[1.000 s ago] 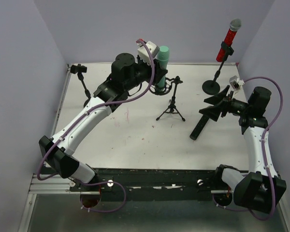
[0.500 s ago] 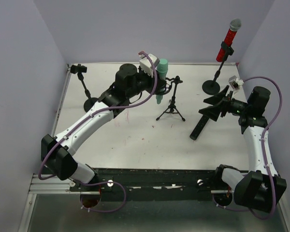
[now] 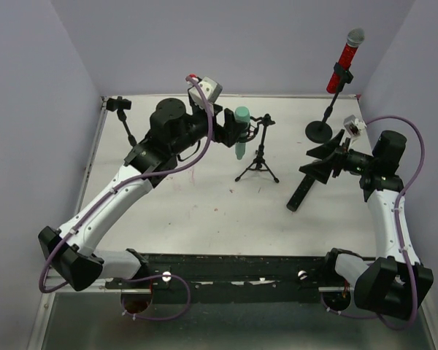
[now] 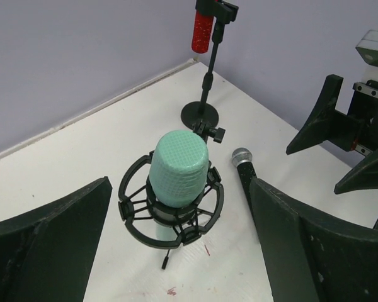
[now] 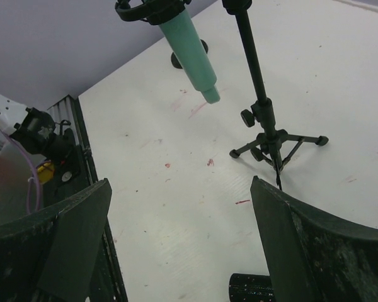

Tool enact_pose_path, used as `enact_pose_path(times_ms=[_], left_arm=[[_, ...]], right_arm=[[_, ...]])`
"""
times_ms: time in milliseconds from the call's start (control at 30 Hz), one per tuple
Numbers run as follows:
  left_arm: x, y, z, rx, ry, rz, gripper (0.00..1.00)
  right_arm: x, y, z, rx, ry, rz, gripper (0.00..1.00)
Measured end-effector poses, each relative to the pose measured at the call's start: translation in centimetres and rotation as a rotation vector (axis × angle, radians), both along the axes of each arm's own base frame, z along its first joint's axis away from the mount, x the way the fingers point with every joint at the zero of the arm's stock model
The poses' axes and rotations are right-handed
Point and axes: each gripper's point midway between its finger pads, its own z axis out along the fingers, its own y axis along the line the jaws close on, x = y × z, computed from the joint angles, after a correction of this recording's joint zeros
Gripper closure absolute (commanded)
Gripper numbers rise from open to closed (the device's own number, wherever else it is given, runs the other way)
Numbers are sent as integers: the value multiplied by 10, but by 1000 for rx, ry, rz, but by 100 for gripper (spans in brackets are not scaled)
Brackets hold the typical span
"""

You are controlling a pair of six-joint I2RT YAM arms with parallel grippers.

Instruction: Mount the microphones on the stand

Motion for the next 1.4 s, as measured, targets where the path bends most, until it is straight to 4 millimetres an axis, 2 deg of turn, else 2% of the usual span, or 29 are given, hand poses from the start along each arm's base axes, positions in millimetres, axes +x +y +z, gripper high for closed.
enact_pose_path(times_ms=[167,300,433,533,633,700,767,867,967,1167,1300,1400], left_arm=[[-15,26,8,13,-22,37,1],[-39,56,-4,39,-36,71,2],[-67,89,-39,90,-29,107,2],[-84,114,-82,146,-5,156,2],[-92,132,-116,178,13,206,2],[-96,144,-142,204,34,240,2],[-99,151,-158,232,54,259,2],[-98,156,-155,235,36,283,2],[-96,159,-153,237,26,297,2],[-96,161,-152,245,14,302,2],[-95,163,-150,245,8,310,2],[-95,163,-151,246,8,312,2]], right_arm=[[-1,3,-6,-23,-25,21,0],[-2,11,-23,-71,-80,81,0],[0,15,-53,-90,-98,150,1],[3,22,-75,-128,-111,225,3],[11,32,-80,-156,-164,310,7],[22,34,-77,-170,-216,336,10],[34,38,-72,-178,-254,361,12],[58,44,-63,-188,-294,381,12],[74,58,-64,-227,-291,385,10],[94,89,-58,-210,-280,337,13],[106,105,-43,-182,-305,314,21],[110,118,-38,-157,-302,314,32]])
